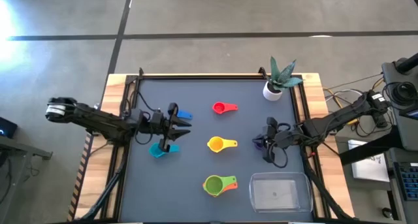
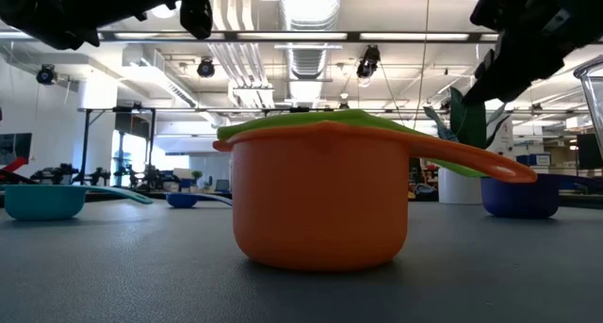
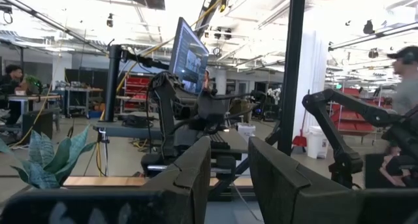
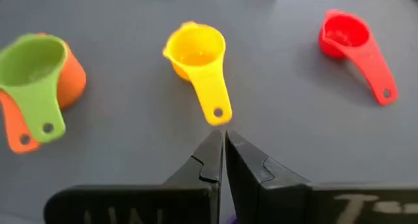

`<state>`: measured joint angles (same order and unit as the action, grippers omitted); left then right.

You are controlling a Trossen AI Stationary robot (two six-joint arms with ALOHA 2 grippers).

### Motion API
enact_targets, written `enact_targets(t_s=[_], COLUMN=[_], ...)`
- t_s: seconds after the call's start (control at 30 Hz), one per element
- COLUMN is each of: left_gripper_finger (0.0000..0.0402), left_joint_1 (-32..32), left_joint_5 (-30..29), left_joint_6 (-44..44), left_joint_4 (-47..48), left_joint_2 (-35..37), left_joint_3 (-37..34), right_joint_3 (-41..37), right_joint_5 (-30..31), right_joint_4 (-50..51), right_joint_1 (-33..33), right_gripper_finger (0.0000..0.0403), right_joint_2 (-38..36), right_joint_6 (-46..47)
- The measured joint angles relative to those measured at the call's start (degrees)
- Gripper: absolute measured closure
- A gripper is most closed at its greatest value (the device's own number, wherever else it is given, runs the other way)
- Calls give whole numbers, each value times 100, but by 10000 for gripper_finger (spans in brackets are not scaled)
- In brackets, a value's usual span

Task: Nest measuring cups in basket
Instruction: Stack the violet measuring cup on top of the green measuring cup

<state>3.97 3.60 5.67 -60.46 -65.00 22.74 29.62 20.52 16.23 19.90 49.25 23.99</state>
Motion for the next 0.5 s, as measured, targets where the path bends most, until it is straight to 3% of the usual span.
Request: enact_targets(t_s=[0.2, 0.5], left_gripper_finger=[315, 315], left_joint_1=[0, -5], left_joint_5=[2, 4], left_joint_6=[2, -58], left_joint_4=[11, 4], left_joint_2=[-150, -188], left_joint_3=[76, 105], right_joint_3=[-4, -13], right_joint_5=[4, 197], right_joint_4=[242, 1043], right_joint_1=[-2, -4], right_gripper_finger=[384, 285], right_joint_2=[-99, -125], right_joint_6=[241, 716])
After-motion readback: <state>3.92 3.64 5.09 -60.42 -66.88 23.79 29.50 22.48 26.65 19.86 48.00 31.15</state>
